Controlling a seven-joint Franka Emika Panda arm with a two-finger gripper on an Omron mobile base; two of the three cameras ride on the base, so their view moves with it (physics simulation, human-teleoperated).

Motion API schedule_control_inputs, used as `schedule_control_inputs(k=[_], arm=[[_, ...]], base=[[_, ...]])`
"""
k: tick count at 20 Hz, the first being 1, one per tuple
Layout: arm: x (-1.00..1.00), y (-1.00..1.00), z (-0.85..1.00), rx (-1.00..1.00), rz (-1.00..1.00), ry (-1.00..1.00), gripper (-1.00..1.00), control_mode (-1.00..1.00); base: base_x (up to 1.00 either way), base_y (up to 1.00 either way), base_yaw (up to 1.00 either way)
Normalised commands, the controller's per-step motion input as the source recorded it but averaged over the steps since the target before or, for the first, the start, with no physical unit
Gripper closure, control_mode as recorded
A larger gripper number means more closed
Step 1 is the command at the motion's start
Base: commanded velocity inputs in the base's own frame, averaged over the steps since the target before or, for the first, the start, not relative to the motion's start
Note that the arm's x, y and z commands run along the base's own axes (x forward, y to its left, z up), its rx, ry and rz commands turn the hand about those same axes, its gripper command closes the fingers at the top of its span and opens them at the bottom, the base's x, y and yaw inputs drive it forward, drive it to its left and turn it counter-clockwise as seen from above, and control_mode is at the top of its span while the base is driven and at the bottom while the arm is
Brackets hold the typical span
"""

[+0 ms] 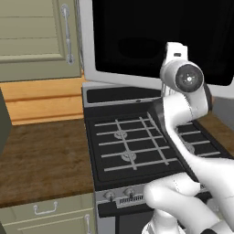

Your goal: Pick the lime from the sink and place it in the bowl. Then pick the bowl and place it in the microwave. Then close the microwave door and press the start button.

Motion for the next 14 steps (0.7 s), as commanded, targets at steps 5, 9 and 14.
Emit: schedule_control_inputs(k=[5,9,14], arm=[[0.87,-0.07,0.01,0.09,0.22,0.1,-1.0,-1.0],[0.91,-0.06,0.0,0.08,0.21,0.07,-1.0,-1.0],[0.84,-0.08,0.0,0.08,0.22,0.04,-1.0,-1.0]], base=[[0.0,0.0,0.0],[0.0,0.0,0.0],[0.0,0.0,0.0]])
